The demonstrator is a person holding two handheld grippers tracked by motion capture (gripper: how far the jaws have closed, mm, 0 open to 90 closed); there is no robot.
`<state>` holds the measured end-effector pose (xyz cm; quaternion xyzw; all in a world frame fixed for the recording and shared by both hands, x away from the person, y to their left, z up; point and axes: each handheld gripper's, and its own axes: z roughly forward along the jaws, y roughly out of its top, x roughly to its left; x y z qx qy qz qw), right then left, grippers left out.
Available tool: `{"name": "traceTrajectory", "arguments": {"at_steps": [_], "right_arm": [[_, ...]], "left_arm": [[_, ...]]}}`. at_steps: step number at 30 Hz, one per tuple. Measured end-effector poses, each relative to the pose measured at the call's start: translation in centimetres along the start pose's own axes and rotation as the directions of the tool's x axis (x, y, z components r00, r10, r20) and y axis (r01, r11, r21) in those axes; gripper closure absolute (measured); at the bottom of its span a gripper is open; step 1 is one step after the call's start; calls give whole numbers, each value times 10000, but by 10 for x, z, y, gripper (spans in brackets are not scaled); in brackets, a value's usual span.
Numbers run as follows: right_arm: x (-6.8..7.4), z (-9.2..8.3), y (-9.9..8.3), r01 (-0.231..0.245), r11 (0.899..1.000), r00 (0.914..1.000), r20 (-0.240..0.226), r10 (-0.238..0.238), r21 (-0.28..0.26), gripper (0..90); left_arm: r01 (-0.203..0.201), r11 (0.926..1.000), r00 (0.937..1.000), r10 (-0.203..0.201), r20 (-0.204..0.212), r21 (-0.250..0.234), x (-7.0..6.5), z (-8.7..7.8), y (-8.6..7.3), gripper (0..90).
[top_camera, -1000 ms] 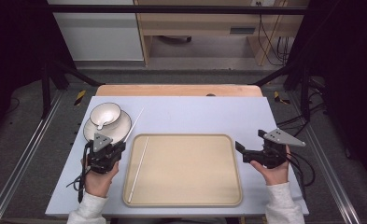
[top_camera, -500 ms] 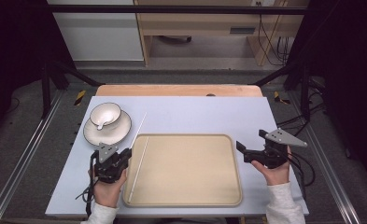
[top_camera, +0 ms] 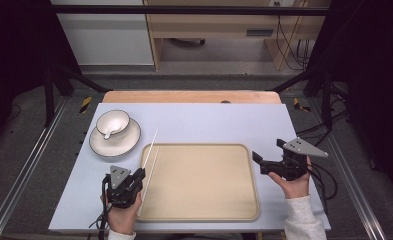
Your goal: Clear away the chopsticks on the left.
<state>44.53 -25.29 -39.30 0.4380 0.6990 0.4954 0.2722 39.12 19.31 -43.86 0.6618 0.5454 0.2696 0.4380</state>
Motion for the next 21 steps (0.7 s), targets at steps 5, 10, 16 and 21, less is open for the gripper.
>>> {"name": "traceTrajectory", "arguments": {"at_steps": [5,10,16,21], "right_arm": [[0,1,0,22,10000,10000,-13,-22,49,27],[1,2,-1,19,10000,10000,-26,-19,61,27],[2,3,-1,12,9999,10000,-62,-11,127,27],[2,4,-1,62,9999,10000,-74,-61,154,27]], "left_arm": [[107,9999,9999,-107,46,-2,-9,1,-10,846],[61,9999,10000,-60,-77,105,-16,3,-19,846],[96,9994,9999,-92,-118,329,-22,9,-28,847],[89,9989,9999,-82,-151,468,-24,14,-32,846]]}}
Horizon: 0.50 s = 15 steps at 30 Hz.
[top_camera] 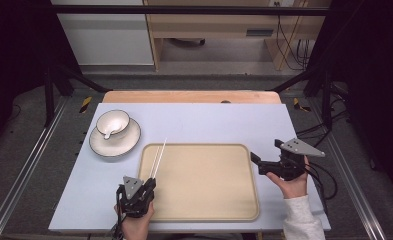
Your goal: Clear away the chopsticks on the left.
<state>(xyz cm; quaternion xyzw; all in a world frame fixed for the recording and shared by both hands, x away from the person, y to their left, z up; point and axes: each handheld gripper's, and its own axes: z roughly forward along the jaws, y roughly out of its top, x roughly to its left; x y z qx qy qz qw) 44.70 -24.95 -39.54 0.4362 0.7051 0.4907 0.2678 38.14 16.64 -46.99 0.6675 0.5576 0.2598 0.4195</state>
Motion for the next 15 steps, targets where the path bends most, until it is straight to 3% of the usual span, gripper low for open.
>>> {"name": "traceTrajectory", "arguments": {"at_steps": [15], "right_arm": [[1,1,0,-5,10000,10000,15,5,22,27]], "left_arm": [[-228,9947,9996,244,-141,1007,-3,15,-6,846]]}}
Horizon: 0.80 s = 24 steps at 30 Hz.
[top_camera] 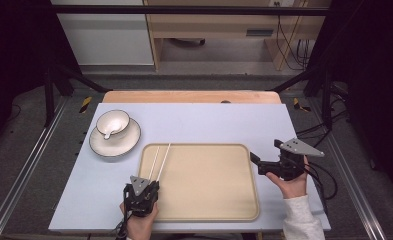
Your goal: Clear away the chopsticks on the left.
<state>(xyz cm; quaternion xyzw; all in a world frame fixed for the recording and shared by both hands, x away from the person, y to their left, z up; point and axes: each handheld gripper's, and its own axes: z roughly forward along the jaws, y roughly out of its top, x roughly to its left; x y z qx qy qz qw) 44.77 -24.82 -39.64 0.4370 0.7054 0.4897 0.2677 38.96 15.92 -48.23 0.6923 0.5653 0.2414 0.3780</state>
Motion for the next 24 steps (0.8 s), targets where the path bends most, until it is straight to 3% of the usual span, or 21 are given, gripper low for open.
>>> {"name": "traceTrajectory", "arguments": {"at_steps": [6,24], "right_arm": [[0,0,0,1,10000,10000,-10,0,39,26],[0,0,0,3,10000,10000,-2,-3,37,26]], "left_arm": [[-122,9993,9999,123,-30,367,-1,3,1,846],[-391,9981,9992,393,-35,484,-3,4,4,840]]}}
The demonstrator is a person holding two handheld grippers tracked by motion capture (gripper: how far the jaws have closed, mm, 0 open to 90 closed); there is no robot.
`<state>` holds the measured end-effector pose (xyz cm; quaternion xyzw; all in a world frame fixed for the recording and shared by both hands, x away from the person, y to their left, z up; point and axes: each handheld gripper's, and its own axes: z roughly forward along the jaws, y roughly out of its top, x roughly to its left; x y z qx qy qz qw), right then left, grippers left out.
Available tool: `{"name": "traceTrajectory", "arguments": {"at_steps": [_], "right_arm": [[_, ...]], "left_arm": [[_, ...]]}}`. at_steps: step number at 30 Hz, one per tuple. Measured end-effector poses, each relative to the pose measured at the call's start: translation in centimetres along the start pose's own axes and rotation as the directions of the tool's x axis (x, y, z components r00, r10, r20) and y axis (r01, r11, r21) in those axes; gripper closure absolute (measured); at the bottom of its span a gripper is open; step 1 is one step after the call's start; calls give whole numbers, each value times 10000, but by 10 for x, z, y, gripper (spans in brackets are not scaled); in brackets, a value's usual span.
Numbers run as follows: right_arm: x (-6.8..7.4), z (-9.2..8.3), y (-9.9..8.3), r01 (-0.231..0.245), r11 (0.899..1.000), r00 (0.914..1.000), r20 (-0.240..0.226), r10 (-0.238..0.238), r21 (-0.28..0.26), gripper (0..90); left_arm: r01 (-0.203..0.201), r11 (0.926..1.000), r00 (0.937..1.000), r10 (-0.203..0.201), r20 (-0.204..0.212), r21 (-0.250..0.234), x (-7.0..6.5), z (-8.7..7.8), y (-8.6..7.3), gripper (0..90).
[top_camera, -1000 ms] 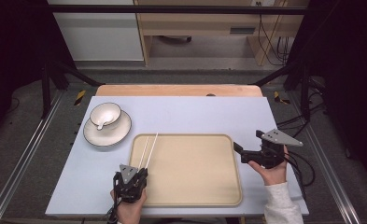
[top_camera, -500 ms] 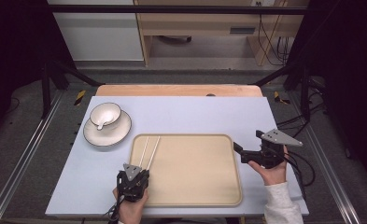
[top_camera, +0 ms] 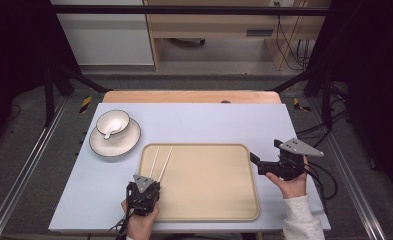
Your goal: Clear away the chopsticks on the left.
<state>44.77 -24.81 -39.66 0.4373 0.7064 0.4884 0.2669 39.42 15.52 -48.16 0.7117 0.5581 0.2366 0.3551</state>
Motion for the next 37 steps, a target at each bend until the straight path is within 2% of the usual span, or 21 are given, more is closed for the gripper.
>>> {"name": "traceTrajectory", "arguments": {"at_steps": [5,9,13,15,18,19,20,22,23,24,28,29,31,37], "right_arm": [[0,-1,0,2,10000,10000,6,-2,-33,25],[-1,-2,1,-42,10000,10000,3,42,-84,25],[-2,-4,1,-46,9999,10000,35,46,-124,24],[-3,-5,1,-45,9998,10000,37,46,-182,24],[-4,-7,2,-91,9997,9999,64,92,-246,23],[-4,-7,2,-91,9997,9999,64,92,-246,23],[-5,-8,2,-110,9996,9999,74,112,-258,21],[-6,-8,2,-153,9995,9998,103,155,-272,21],[-6,-9,2,-157,9995,9998,107,160,-280,20],[-6,-9,2,-167,9994,9998,109,170,-309,19],[-7,-9,1,-260,9992,9995,152,264,-294,18],[-8,-9,1,-181,9995,9997,181,186,-261,18],[-8,-8,0,-169,9996,9996,205,174,-242,17],[-8,-6,-1,-116,9999,9994,313,118,-89,14]], "left_arm": [[-110,9998,9996,114,254,-142,2,-4,4,817],[-283,9967,9979,327,563,-761,6,-16,22,785],[-493,9905,9920,636,1089,-1287,16,-27,40,717],[-556,9878,9868,767,1430,-1457,24,-32,49,668],[-743,9832,9821,1013,1589,-1669,36,-39,61,582],[-743,9832,9821,1013,1589,-1669,36,-39,61,551],[-705,9828,9778,1019,1833,-1705,45,-42,67,518],[-877,9807,9749,1205,1871,-1750,53,-46,70,457],[-877,9807,9749,1205,1871,-1750,53,-46,70,429],[-1118,9774,9738,1438,1763,-1794,62,-49,71,401],[-979,9778,9718,1340,1942,-1851,81,-51,64,315],[-979,9778,9718,1340,1942,-1851,81,-51,64,299],[-838,9781,9755,1196,1848,-1904,92,-49,56,254],[-589,9817,9817,899,1679,-1812,109,-45,46,210]]}}
